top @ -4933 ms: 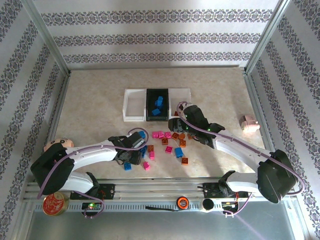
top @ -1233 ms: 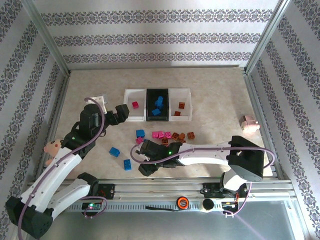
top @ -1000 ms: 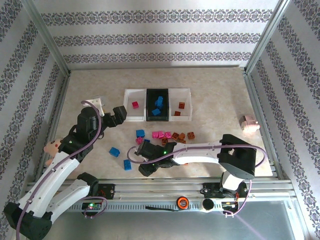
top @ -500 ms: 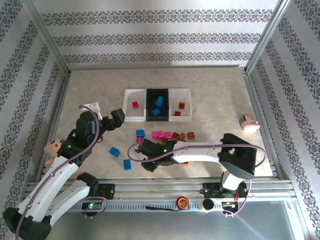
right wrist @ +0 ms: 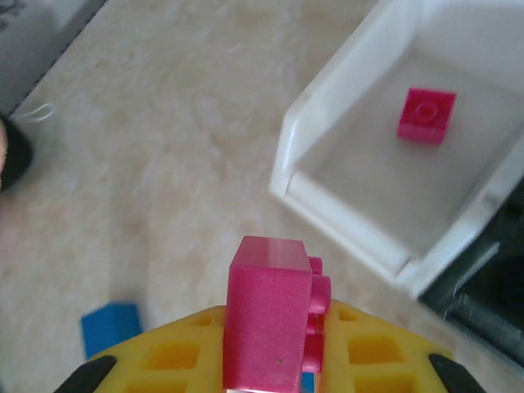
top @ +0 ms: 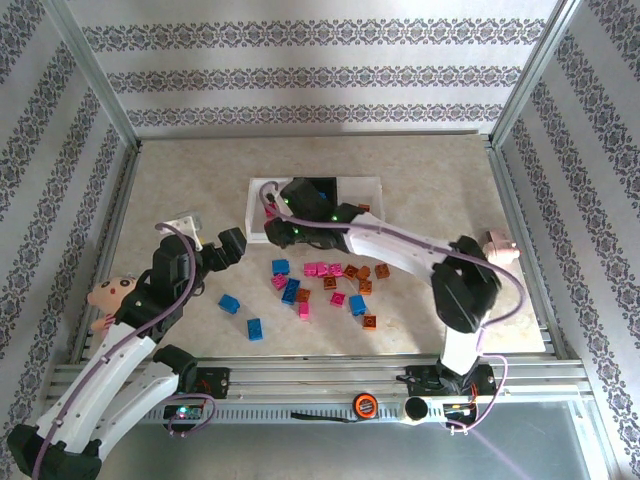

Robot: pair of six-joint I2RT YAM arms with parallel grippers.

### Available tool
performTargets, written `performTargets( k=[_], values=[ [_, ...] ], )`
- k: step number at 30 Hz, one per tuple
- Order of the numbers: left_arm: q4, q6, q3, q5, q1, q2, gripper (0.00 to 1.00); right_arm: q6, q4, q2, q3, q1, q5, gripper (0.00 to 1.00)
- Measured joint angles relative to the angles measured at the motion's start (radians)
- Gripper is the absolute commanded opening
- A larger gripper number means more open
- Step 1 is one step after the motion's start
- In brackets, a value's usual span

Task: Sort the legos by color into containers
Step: Place the lego in the container.

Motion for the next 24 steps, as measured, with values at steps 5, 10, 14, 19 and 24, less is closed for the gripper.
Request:
performTargets(
  k=[5, 10, 14, 19, 24],
  values=[
    [0.023, -0.015, -0.058, 0.001, 0.001, -0.069, 0.99, 0.023, -0.019, 0.173, 0.159, -0.048, -0.002, 0.41],
    [0.043, -0.023, -0.088, 0.052, 0.014, -0.093, 0.99, 0.062, -0.039, 0.239, 0.256, -0.069, 0.002, 0.62],
    [0.060, -0.038, -0.093, 0.103, 0.026, -0.091, 0.99, 0.079, -0.031, 0.235, 0.288, -0.076, 0.011, 0.64],
    [0.093, -0.065, -0.116, 0.146, 0.034, -0.100, 1.00, 0.084, 0.009, 0.146, 0.174, -0.075, 0.014, 0.66],
    [0.094, -0.075, -0.141, 0.212, 0.037, -0.099, 1.00, 0.093, 0.078, -0.064, -0.097, -0.066, 0.025, 0.67]
  ],
)
